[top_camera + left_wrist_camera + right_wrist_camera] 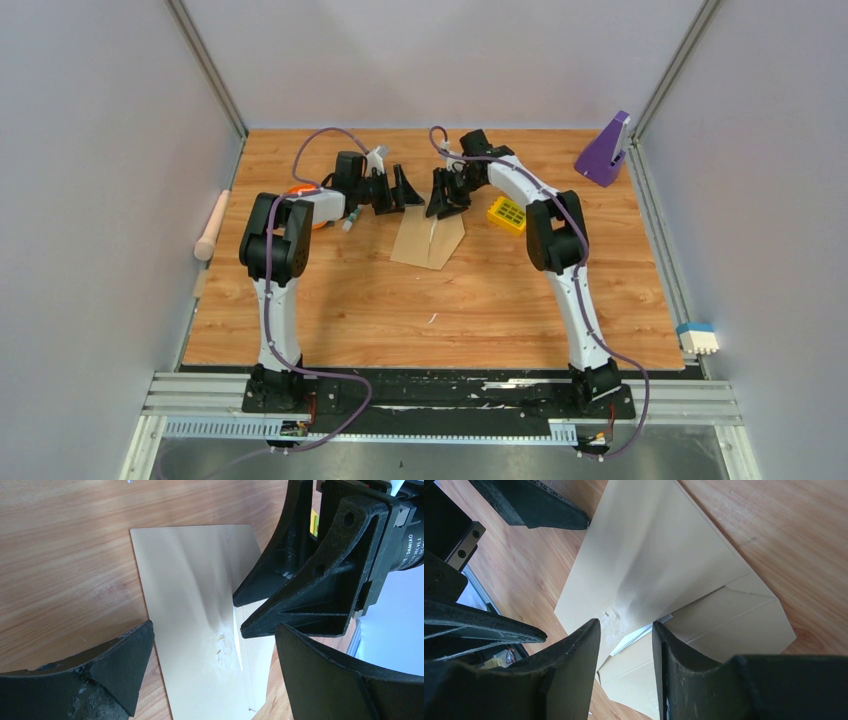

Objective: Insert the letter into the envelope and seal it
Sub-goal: Place the letter in the envelope, then adjust the envelope at the center of the board, then open the solid glue cap from the solid glue.

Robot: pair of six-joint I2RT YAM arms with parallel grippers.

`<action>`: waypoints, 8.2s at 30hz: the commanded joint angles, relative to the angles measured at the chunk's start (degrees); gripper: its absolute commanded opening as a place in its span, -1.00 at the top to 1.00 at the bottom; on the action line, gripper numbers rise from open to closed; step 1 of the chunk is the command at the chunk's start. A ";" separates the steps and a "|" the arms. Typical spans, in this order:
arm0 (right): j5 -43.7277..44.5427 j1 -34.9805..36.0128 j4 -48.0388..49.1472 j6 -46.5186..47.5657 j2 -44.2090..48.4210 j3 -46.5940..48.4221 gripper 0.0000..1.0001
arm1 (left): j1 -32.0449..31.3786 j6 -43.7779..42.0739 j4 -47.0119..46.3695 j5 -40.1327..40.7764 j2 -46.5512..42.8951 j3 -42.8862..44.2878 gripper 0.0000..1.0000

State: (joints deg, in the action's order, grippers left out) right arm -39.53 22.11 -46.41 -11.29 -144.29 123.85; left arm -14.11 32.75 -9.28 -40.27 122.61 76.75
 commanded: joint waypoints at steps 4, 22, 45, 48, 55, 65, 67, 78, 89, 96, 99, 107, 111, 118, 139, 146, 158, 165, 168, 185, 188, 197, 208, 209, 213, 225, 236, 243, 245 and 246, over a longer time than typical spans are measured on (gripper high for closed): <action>-0.01 -1.84 0.80 3.36 8.09 -3.39 0.05 | 0.13 -0.48 0.00 -0.66 -0.81 -0.64 -1.00; -4.03 -8.14 -7.06 18.76 38.51 -27.60 -0.20 | 0.64 -10.74 11.61 -4.39 -10.45 -2.41 -1.00; -13.36 -16.81 -3.70 18.67 43.80 -38.29 -0.19 | 0.57 -18.50 14.52 5.85 -14.29 -10.47 -1.00; -13.37 -17.08 -3.68 18.80 43.57 -38.35 -0.18 | 0.05 -18.91 14.99 4.39 -13.67 -11.29 -1.00; -13.73 -18.06 -3.45 18.85 43.83 -38.51 -0.18 | -3.03 -20.55 16.91 0.42 -13.89 -13.53 -1.00; -14.17 -18.74 -3.42 18.76 43.82 -38.68 -0.18 | -5.45 -22.95 19.93 -1.28 -14.83 -14.76 -1.00; -14.26 -18.78 -3.42 18.80 43.83 -38.72 -0.18 | -5.57 -23.79 20.53 -2.02 -15.48 -14.72 -1.00; -15.35 -19.20 -3.25 18.80 43.53 -39.21 -0.18 | -0.43 -28.82 24.80 13.22 -25.89 -6.04 -1.00; -17.04 -19.20 -3.02 19.11 44.24 -40.15 -0.31 | 0.51 -38.94 28.10 35.04 -21.60 0.08 -1.00; -17.61 -19.20 -2.98 19.20 44.27 -40.38 -0.32 | 0.59 -40.15 29.68 39.65 -13.35 3.45 -1.00; -17.86 -19.19 -2.98 19.16 44.10 -40.51 -0.32 | 0.68 -39.88 29.08 40.08 -11.70 3.84 -0.97; -18.14 -19.13 -2.94 19.09 43.90 -40.44 -0.32 | 0.68 -39.40 28.78 40.10 -9.89 3.12 -0.59; -18.31 -19.20 -2.98 19.07 44.05 -40.44 -0.32 | 0.67 -39.71 29.01 40.12 -9.50 2.20 -0.51; -18.66 -19.20 -2.98 19.02 44.44 -40.44 -0.32 | 0.71 -40.31 30.43 42.51 -7.49 2.50 -0.15; -25.94 -16.82 -1.85 21.89 46.72 -43.12 -0.53 | -1.55 -40.73 36.24 18.10 -13.98 7.68 1.00; -24.37 -11.42 -0.35 20.69 42.46 -43.41 -0.58 | -10.28 -39.42 33.34 6.37 -19.13 4.49 1.00; -25.93 -5.76 -0.43 20.56 36.49 -43.09 -0.42 | -19.94 -38.24 31.22 1.02 -20.31 3.78 1.00; -26.08 -6.04 -0.96 20.65 34.62 -42.12 -0.30 | -20.49 -39.25 30.13 -1.97 -22.21 1.12 1.00; -26.29 -6.17 -1.30 20.61 33.90 -41.62 -0.26 | -21.12 -39.77 29.84 -2.33 -23.11 0.27 1.00; -26.92 -6.23 -2.38 21.42 33.37 -41.15 0.00 | -23.69 -42.81 32.92 -1.61 -22.49 0.70 1.00; -27.10 -6.27 -2.60 21.57 33.39 -40.98 0.05 | -23.92 -42.95 32.94 -1.27 -22.50 0.69 1.00; -28.55 -6.13 -3.35 21.99 32.48 -40.71 0.39 | -24.55 -43.06 32.83 0.58 -22.15 0.86 1.00; -28.71 -6.23 -5.27 23.71 32.79 -39.97 0.81 | -24.50 -42.28 31.32 2.50 -23.29 0.28 -0.45; -28.70 -6.41 -5.53 23.99 32.99 -39.81 0.81 | -24.39 -42.71 31.37 2.44 -23.51 0.08 -0.70; -29.03 -8.30 -6.21 24.68 34.46 -39.65 0.82 | -23.09 -43.74 30.94 0.93 -24.87 -1.49 -0.99; -32.94 -13.46 -6.44 24.49 35.50 -40.36 0.83 | -19.47 -44.18 31.50 -5.97 -22.19 -0.51 -0.83; -33.72 -13.12 -6.66 24.65 35.14 -40.37 0.83 | -21.29 -44.94 33.76 -7.38 -18.30 1.65 -0.51; -32.99 -11.84 -6.76 24.91 34.26 -40.45 0.84 | -21.40 -44.11 33.33 -7.49 -17.84 2.17 -0.30; -32.91 -11.41 -6.82 24.91 33.94 -40.33 0.84 | -21.41 -44.03 33.17 -7.68 -17.92 2.08 -0.21; -32.82 -11.27 -6.89 24.91 33.74 -40.29 0.84 | -21.40 -44.02 33.11 -7.71 -17.79 2.04 -0.19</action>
State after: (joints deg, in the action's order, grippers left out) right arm -70.54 9.76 -53.12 11.92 -110.41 82.13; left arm -35.29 -10.74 24.51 -46.46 104.84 76.47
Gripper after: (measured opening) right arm 0.251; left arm 0.613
